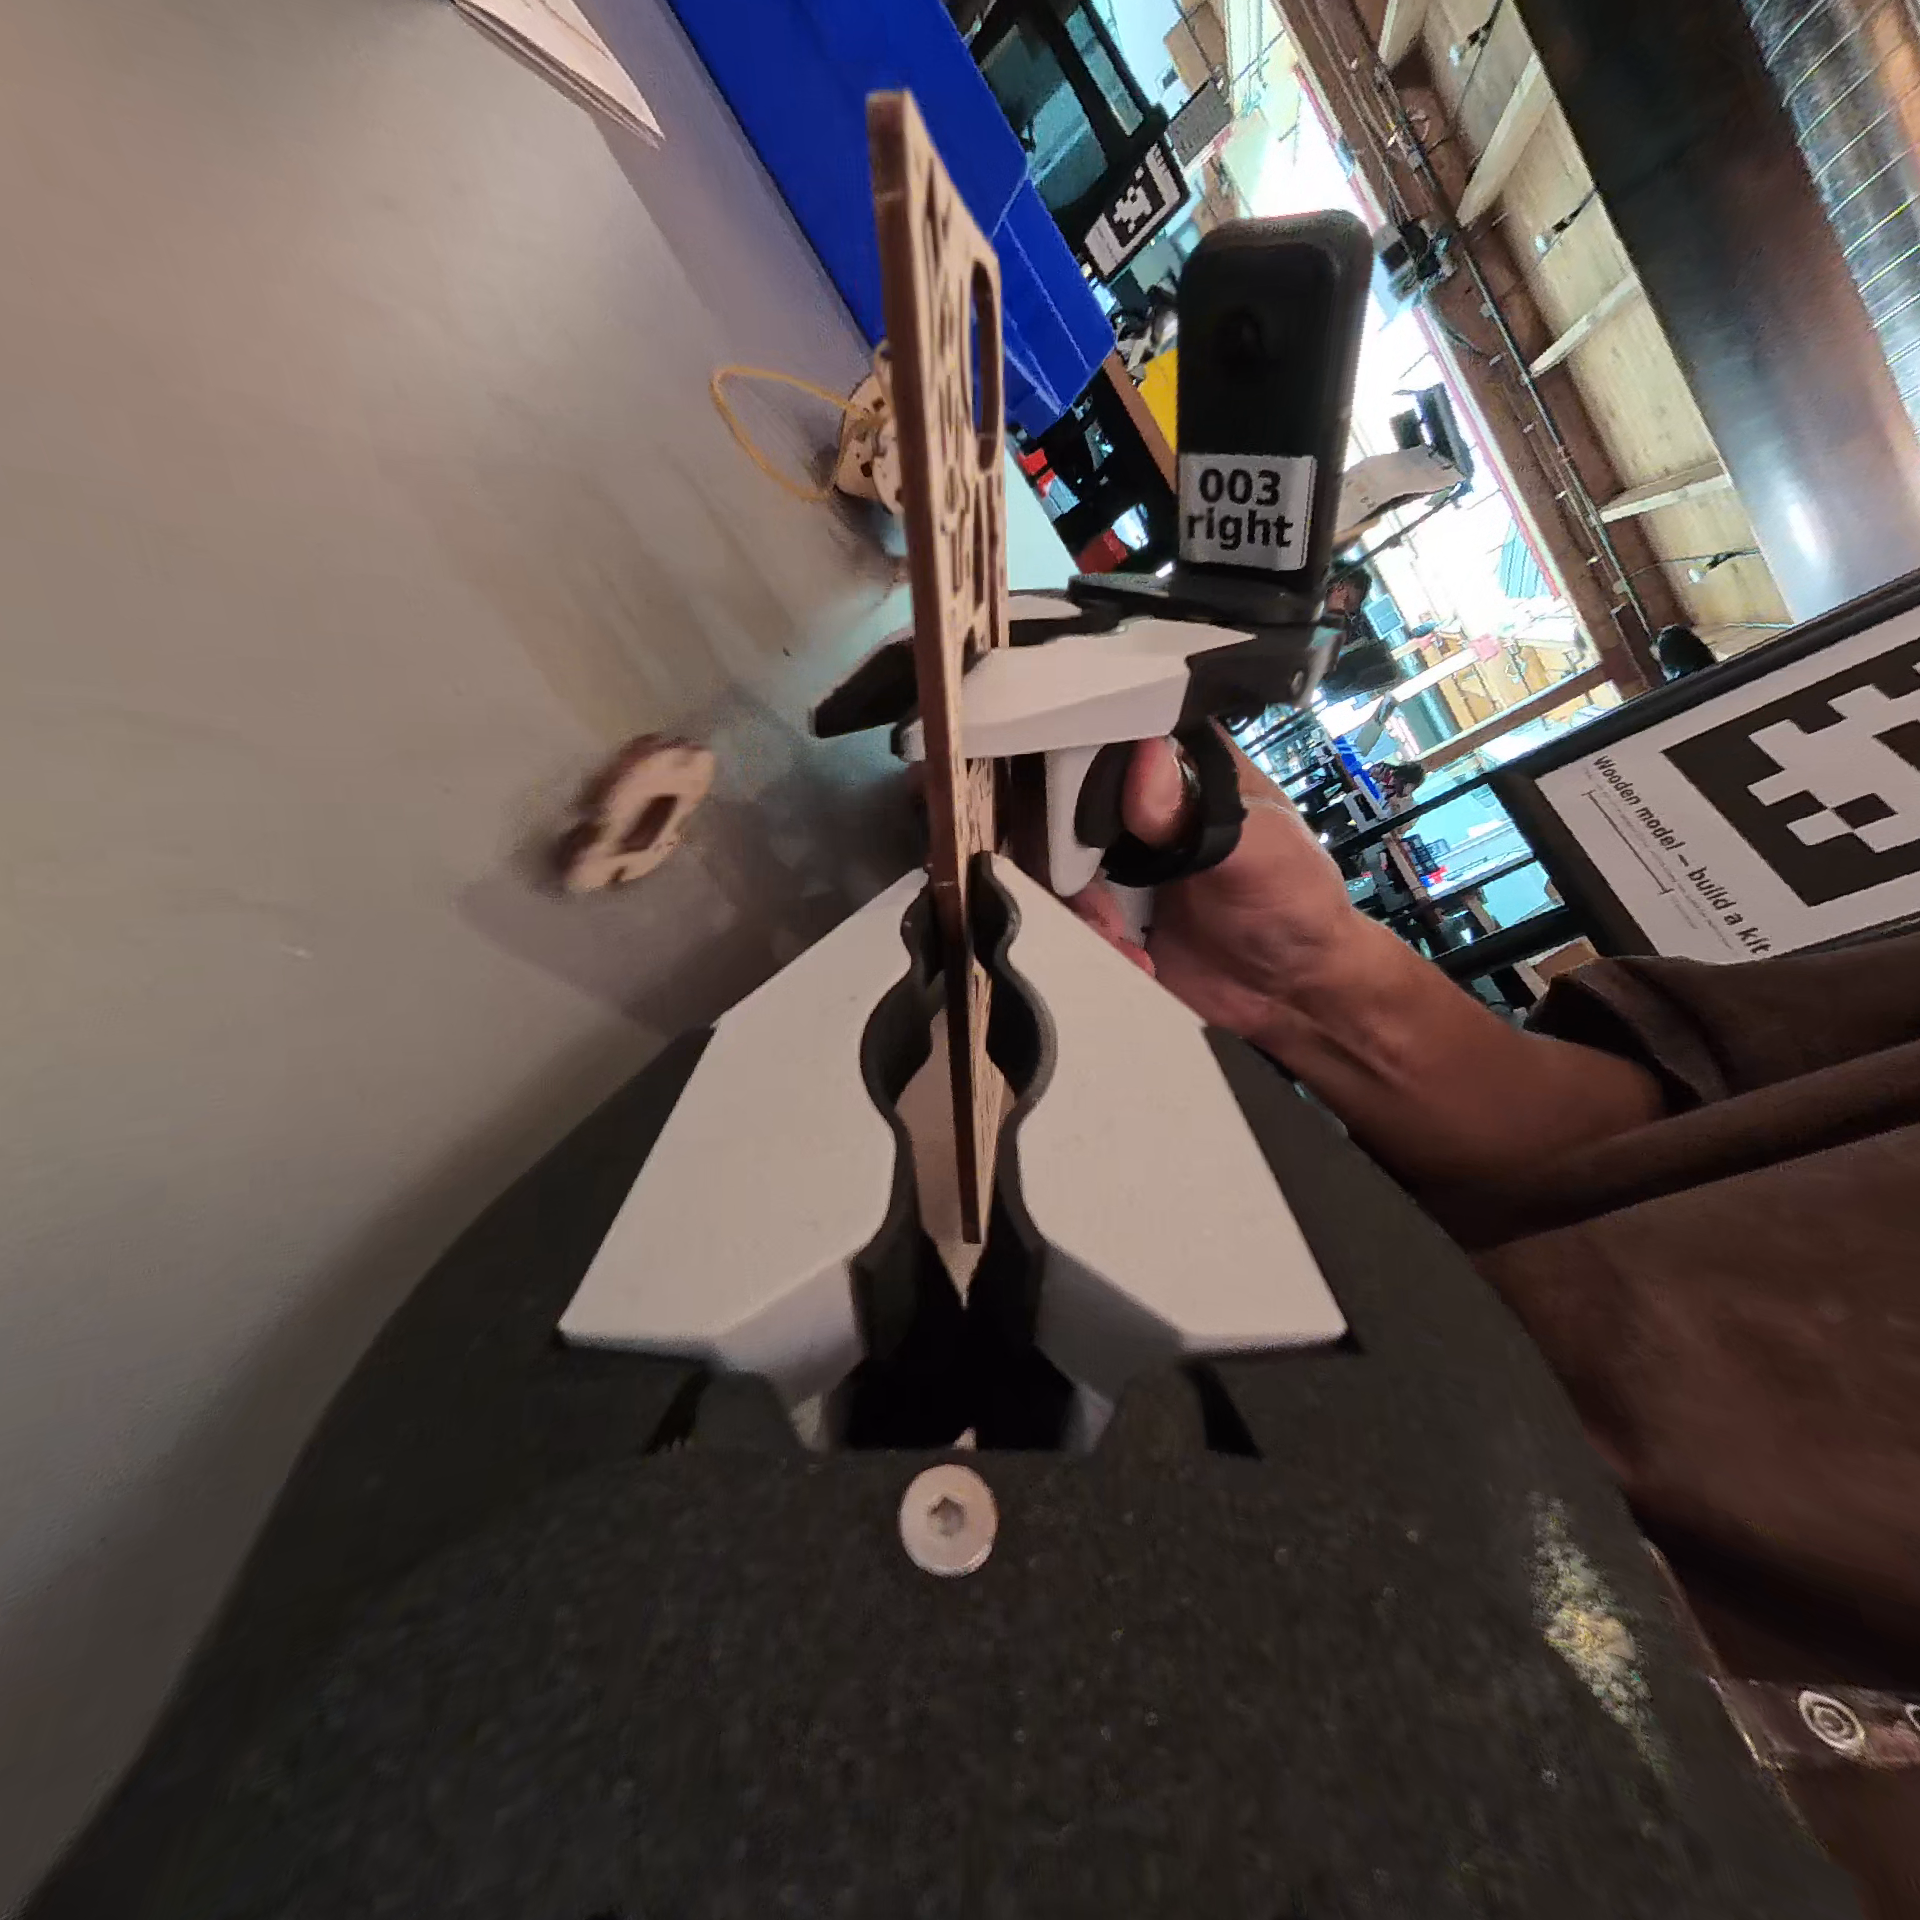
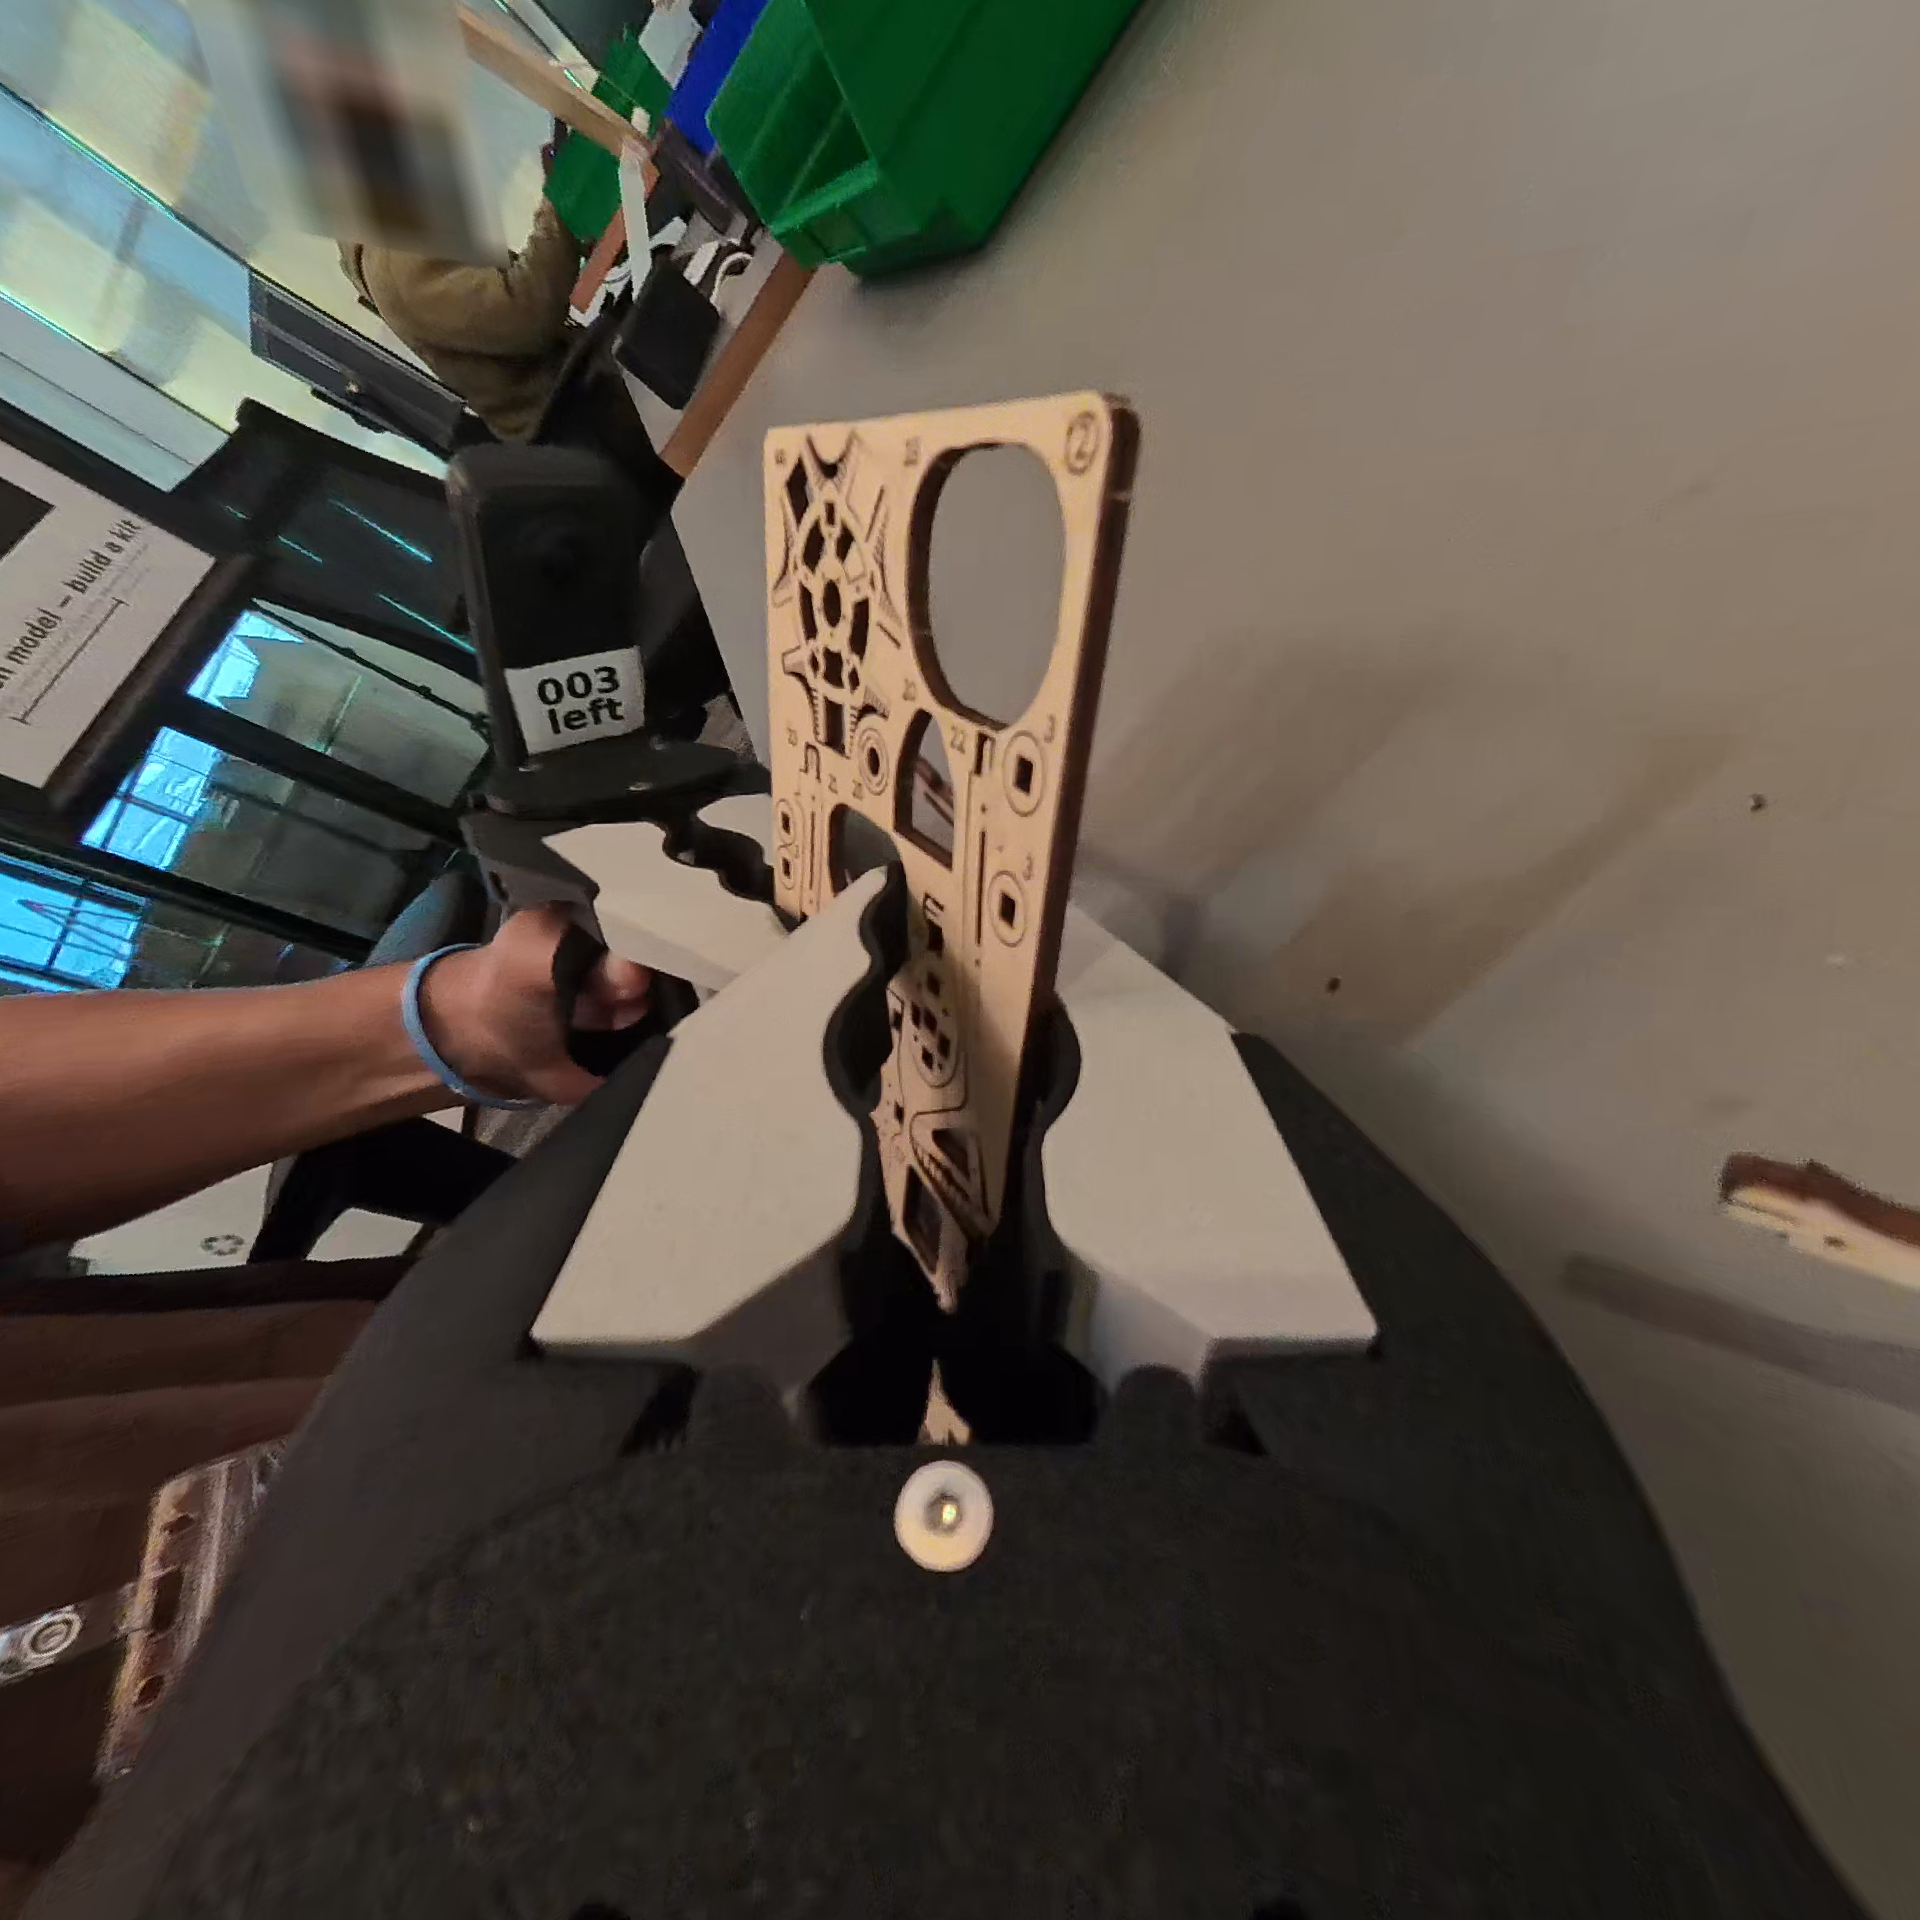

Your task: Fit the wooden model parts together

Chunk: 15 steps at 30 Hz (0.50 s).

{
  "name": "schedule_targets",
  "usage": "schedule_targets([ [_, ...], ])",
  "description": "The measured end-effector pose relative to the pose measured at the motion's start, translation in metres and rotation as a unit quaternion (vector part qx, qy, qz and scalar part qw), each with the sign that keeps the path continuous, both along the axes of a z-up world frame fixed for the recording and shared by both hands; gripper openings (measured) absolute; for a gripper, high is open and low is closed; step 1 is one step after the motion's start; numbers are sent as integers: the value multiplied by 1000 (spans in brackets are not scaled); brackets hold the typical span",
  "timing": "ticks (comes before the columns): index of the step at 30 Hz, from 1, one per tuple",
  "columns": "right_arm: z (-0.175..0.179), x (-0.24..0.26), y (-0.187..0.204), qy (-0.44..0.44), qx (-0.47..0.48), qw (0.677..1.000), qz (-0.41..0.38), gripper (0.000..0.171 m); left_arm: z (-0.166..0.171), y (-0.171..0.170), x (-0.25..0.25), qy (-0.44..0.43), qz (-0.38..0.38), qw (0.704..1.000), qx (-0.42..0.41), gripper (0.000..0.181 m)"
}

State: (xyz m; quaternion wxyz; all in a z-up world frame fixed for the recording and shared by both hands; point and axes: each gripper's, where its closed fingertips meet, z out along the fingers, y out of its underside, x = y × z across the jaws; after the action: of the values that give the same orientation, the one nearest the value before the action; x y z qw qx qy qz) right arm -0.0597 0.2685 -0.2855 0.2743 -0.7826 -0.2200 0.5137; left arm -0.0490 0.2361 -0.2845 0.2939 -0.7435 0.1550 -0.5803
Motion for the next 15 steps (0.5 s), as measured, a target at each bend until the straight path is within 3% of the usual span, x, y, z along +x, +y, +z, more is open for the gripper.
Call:
schedule_targets([
  [2,2,0,-1,6,-2,1000,2,19,1,0,0,0,-1,1000,-5,2],
  [8,17,-3,-4,42,-22,999,12,46,9,-1,1,-20,-7,1000,-18,2],
  [15,59,23,4,33,63,997,-34,57,45,18,-30,-29,19,999,-32,2],
])
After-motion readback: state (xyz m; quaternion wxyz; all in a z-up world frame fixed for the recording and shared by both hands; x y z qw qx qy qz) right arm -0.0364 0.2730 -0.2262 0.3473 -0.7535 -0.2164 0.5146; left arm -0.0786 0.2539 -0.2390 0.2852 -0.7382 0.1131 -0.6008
